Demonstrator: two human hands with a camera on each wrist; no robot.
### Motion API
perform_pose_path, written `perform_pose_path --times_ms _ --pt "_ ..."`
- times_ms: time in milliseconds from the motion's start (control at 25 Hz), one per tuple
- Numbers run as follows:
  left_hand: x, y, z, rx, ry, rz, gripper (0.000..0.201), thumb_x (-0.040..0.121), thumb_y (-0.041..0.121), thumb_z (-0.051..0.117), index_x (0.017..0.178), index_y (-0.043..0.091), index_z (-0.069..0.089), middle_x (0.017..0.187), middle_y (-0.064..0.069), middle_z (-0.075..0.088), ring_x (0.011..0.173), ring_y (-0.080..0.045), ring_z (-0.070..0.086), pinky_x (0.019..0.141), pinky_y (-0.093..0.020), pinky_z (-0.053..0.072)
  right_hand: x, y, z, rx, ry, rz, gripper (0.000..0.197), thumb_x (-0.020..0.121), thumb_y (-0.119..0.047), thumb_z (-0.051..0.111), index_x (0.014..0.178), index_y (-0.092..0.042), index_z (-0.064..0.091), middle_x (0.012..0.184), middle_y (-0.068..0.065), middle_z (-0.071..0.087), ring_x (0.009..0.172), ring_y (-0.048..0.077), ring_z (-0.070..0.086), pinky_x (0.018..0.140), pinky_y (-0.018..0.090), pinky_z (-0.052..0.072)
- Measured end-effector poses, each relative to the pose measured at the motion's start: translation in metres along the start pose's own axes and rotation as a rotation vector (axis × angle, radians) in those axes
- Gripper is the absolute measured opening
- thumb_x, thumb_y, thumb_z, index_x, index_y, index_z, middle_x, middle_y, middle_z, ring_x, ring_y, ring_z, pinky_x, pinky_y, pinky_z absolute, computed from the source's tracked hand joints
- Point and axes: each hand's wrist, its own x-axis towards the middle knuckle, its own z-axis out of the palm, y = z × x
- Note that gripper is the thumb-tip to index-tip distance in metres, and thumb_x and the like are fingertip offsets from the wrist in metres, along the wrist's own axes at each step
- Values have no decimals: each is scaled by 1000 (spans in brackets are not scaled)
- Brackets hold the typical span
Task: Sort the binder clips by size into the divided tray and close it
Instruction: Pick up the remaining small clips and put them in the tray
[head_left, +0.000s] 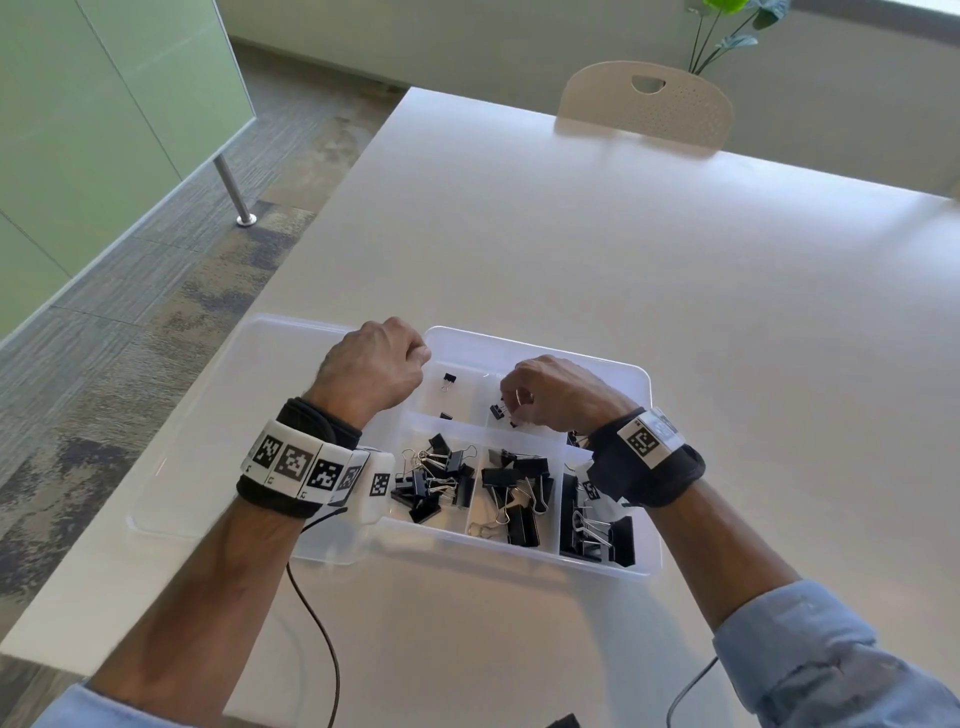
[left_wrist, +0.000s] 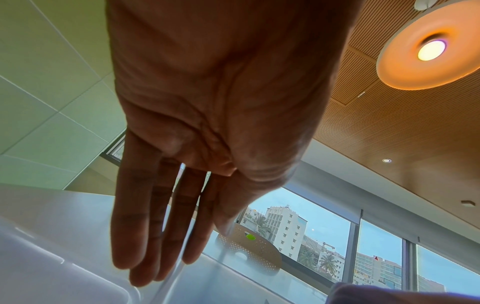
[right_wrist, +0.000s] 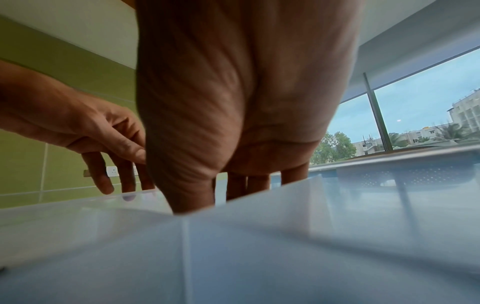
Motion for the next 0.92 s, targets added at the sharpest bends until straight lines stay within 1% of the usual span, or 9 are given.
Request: perform_pose_path --times_ms 80,240,320,440,520,600,720,840,920 --pt "-2 -1 1 10 -4 8 26 104 39 56 121 29 73 113 -4 74 106 -29 68 87 -37 51 -1 2 2 21 34 -3 12 90 -14 74 83 -22 68 90 -8 64 83 20 65 73 43 60" --pt "-5 -1 4 11 -22 15 29 103 41 54 124 29 71 118 -1 74 110 -28 67 90 -38 50 -4 -1 4 40 36 -22 9 92 -9 72 90 -18 71 94 -5 66 83 19 65 75 42 62" --pt "-6 -2 4 17 -28 17 30 103 42 54 126 29 70 120 -2 73 111 -28 67 92 -39 51 -5 -2 4 51 71 -12 11 91 -8 71 88 -18 71 93 -5 67 83 20 67 74 42 63" --pt "-6 -2 4 26 -38 22 32 104 42 53 129 29 69 122 -2 73 113 -29 67 94 -40 51 -6 -4 2 58 72 14 12 88 -5 69 82 -16 71 85 -10 62 79 19 65 66 36 59" --pt "-6 -2 5 28 -42 22 33 104 42 53 130 28 68 123 -3 72 113 -29 67 95 -40 51 -7 -7 2 48 35 38 12 86 -6 71 78 -14 68 78 -10 59 71 18 61 57 30 49" --pt "-6 -3 5 26 -47 20 34 104 42 53 131 27 68 124 -3 72 114 -29 66 96 -40 52 -7 -10 4 37 31 43 15 83 -7 73 73 -15 65 74 -7 59 65 18 57 54 28 44" --pt "-5 -4 5 26 -52 27 34 104 42 53 131 27 68 124 -4 72 113 -29 67 97 -41 53 -6 -13 5 26 31 57 23 83 -1 73 69 -17 64 74 -5 62 66 19 62 55 32 51" --pt "-6 -6 4 37 -50 32 34 103 42 53 130 28 69 122 -4 73 112 -29 67 95 -40 53 -9 -15 0 40 20 46 15 82 -2 77 74 -14 71 79 -3 67 72 22 68 60 34 59" --pt "-7 -7 4 25 -52 35 34 104 42 53 130 28 69 123 -3 73 113 -29 67 95 -40 53 -13 -16 -5 61 26 57 15 81 -4 83 77 -12 72 76 -6 66 68 19 67 61 34 59"
